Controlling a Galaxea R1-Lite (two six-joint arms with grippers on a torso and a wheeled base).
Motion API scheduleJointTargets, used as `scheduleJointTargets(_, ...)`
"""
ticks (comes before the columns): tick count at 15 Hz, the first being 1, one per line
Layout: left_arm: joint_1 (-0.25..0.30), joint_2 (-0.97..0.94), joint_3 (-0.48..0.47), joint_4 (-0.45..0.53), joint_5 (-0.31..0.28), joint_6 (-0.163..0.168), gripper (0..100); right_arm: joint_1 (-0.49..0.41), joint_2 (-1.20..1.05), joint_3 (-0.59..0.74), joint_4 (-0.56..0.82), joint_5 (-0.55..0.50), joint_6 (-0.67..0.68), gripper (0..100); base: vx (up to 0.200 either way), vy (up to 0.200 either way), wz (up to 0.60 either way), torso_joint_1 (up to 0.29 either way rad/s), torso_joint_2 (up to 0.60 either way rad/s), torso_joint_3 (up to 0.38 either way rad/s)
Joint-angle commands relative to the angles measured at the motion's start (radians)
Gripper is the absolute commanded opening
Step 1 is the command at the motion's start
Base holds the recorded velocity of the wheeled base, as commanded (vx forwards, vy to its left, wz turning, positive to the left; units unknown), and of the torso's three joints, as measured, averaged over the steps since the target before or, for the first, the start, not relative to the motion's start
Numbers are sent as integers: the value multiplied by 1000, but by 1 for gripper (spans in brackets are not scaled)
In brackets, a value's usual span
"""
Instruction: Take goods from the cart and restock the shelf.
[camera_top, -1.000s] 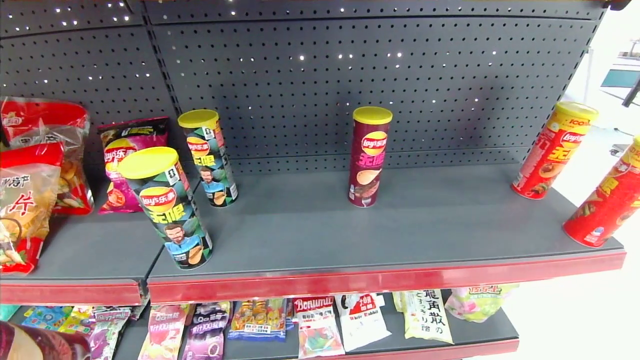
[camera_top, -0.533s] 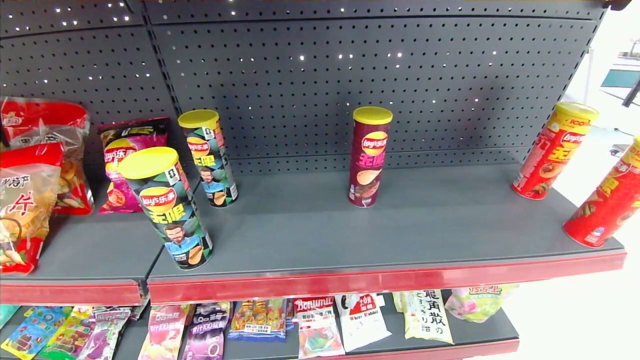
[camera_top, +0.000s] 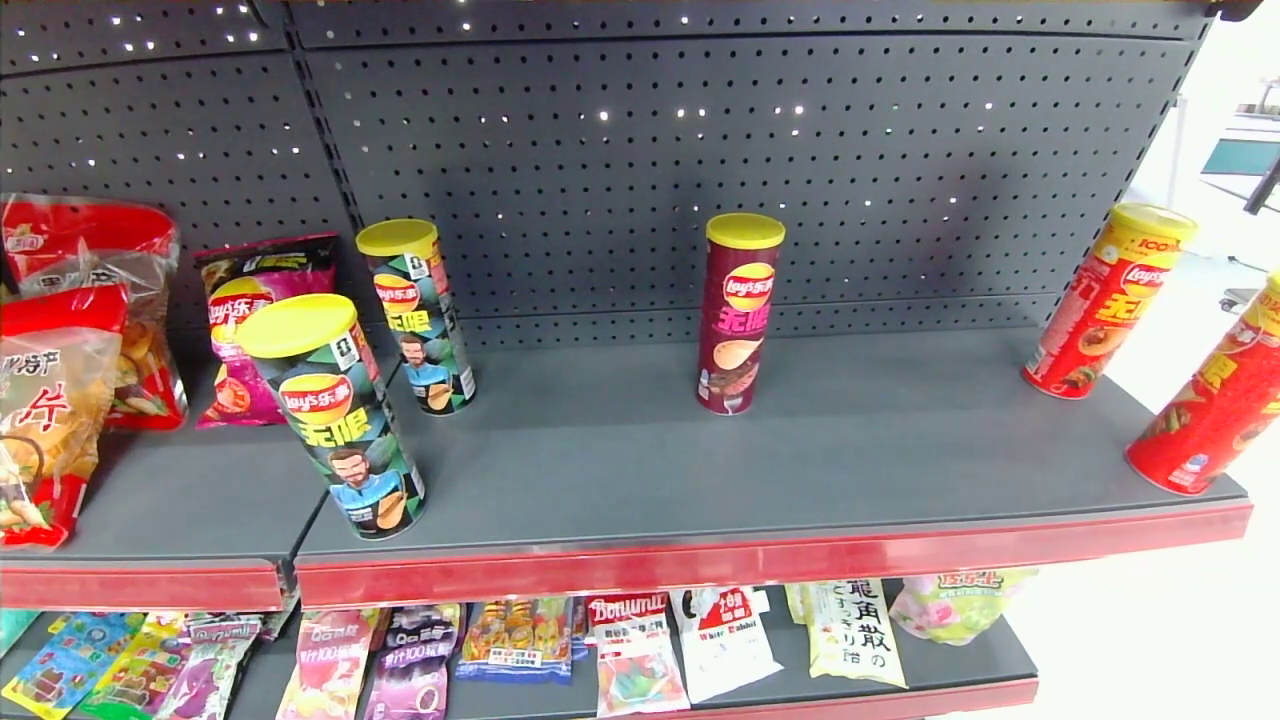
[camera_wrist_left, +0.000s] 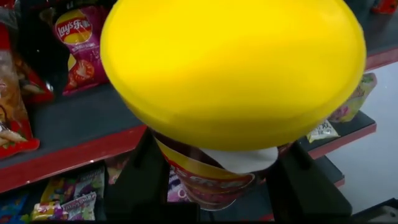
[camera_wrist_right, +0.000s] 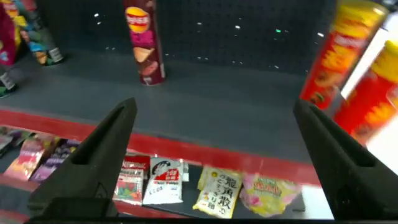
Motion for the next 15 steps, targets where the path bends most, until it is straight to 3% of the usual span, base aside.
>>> scheduleJointTargets(1,0,37,1,-24,-1,0,0,153,437,-153,-144,86,-62,100,0,0,0,0,0,0)
scheduleJointTargets(3,-3,52,4,-50,-25,-3,0,167,573,-162,-215,143,-63,100,0,0,0,0,0,0)
scheduleJointTargets(6,-3,66,3,-52,-119,-15,0,116,727,-225,-230,325,-77,100,0,0,0,0,0,0)
scheduleJointTargets(8,-3,98,4,-55,-146,-17,0,81,820,-297,-230,431,-80,100,0,0,0,0,0,0)
scheduleJointTargets(10,-3,137,4,-81,-145,-17,0,24,983,-455,-230,610,-138,100,0,0,0,0,0,0)
scheduleJointTargets(12,-3,144,8,-82,-142,-17,0,0,1083,-495,-230,738,-212,100,0,0,0,0,0,0)
scheduleJointTargets(15,-3,155,8,-82,-136,-15,0,-3,1170,-541,-230,824,-235,100,0,0,0,0,0,0)
